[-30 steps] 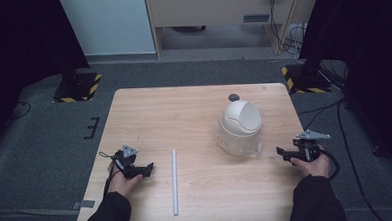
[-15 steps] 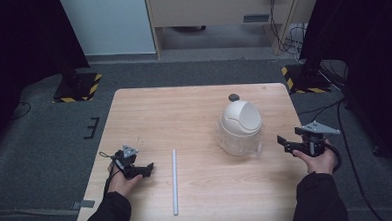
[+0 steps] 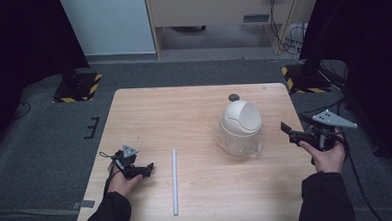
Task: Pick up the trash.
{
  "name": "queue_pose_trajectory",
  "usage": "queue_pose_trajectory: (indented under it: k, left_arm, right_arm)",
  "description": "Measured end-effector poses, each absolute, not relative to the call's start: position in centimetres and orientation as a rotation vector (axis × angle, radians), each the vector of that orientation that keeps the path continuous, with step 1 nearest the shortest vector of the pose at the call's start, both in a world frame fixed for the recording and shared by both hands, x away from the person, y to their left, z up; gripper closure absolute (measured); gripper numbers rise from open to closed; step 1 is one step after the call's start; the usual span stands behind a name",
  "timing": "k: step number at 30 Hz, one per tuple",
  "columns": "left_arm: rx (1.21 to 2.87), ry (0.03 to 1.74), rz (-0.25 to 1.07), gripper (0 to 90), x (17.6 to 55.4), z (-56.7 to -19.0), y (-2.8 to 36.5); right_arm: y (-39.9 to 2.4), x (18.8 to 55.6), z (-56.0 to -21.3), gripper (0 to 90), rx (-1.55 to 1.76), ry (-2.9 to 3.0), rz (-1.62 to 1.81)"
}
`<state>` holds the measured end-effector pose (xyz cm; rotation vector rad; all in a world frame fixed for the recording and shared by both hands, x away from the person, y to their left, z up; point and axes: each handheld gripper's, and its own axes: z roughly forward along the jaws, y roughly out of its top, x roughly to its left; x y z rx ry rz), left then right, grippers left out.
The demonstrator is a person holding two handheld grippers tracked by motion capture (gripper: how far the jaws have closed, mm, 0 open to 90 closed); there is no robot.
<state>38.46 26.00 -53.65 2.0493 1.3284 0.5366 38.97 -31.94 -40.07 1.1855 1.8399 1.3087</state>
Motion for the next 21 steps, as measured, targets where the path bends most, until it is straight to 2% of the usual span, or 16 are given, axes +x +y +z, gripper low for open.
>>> queue_pose_trajectory:
  k: [11, 21]
  left_arm:
    - [2.05, 1.328, 0.537, 0.0, 38.5, -53.6, 26.0]
    - [2.049, 1.328, 0.536, 0.0, 38.5, -53.6, 26.0]
  right_arm:
    - [-29.8, 38.0, -36.4, 16.2, 1.071, 1.82, 1.385]
    - [-27.7, 38.4, -35.6, 15.9, 1.009, 1.866, 1.431]
